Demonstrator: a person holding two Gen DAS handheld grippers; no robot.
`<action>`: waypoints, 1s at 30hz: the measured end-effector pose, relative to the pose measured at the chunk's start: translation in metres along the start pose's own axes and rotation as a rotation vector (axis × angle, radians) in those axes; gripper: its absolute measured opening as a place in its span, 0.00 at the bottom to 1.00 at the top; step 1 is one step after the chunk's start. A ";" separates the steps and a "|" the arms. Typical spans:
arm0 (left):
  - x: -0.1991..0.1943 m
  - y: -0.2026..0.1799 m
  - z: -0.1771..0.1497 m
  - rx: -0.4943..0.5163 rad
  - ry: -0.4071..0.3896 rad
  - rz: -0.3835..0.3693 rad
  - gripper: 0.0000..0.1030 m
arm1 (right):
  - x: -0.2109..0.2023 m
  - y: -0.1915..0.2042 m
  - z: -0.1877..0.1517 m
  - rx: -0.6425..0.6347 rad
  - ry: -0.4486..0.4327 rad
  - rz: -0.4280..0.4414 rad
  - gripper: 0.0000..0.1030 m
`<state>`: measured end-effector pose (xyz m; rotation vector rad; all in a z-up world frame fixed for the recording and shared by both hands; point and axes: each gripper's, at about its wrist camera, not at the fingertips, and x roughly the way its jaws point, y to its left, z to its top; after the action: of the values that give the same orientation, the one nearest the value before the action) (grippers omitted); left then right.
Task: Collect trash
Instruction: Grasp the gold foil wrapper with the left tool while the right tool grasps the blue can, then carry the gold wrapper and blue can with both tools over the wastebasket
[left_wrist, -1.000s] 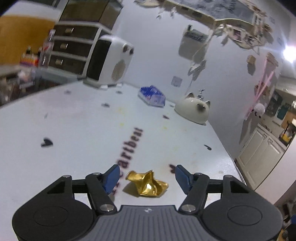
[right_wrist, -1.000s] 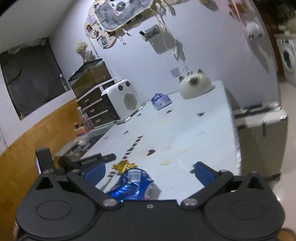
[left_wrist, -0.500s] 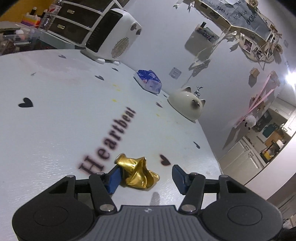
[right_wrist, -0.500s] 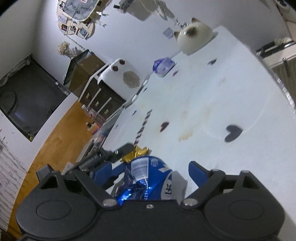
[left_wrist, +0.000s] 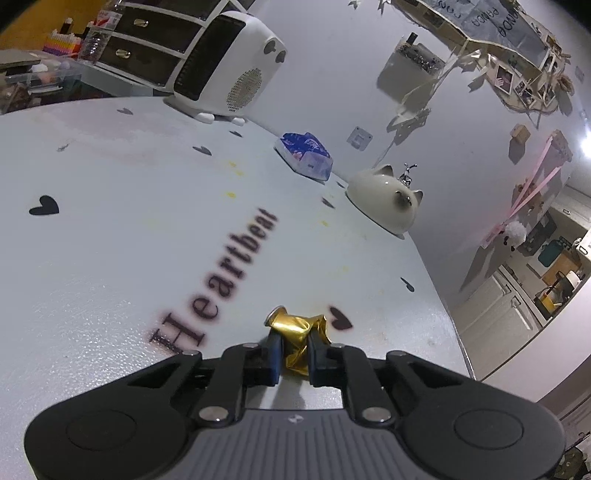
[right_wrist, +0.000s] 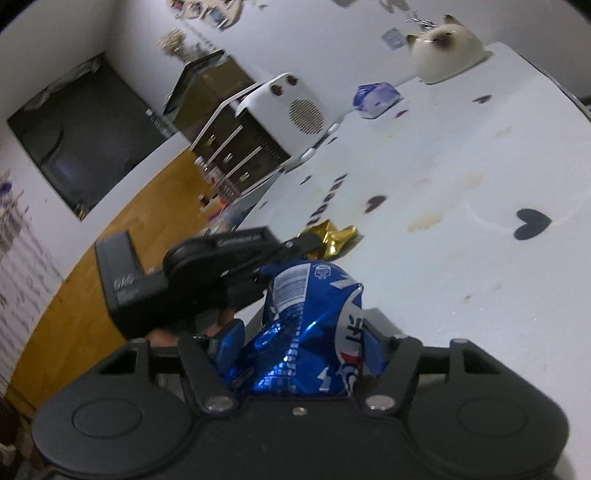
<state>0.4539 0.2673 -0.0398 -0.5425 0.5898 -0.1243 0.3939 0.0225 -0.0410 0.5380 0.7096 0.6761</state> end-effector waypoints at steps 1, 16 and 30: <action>-0.001 -0.001 0.000 0.003 -0.002 -0.003 0.14 | -0.002 0.002 -0.002 -0.011 0.002 0.002 0.62; -0.048 -0.014 -0.024 0.039 -0.010 0.028 0.14 | -0.062 0.021 -0.018 -0.124 -0.060 -0.140 0.43; -0.154 -0.049 -0.096 0.106 -0.017 -0.042 0.14 | -0.125 0.030 -0.043 -0.144 -0.092 -0.255 0.43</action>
<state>0.2751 0.2228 -0.0049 -0.4525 0.5519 -0.1891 0.2799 -0.0381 0.0016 0.3368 0.6248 0.4566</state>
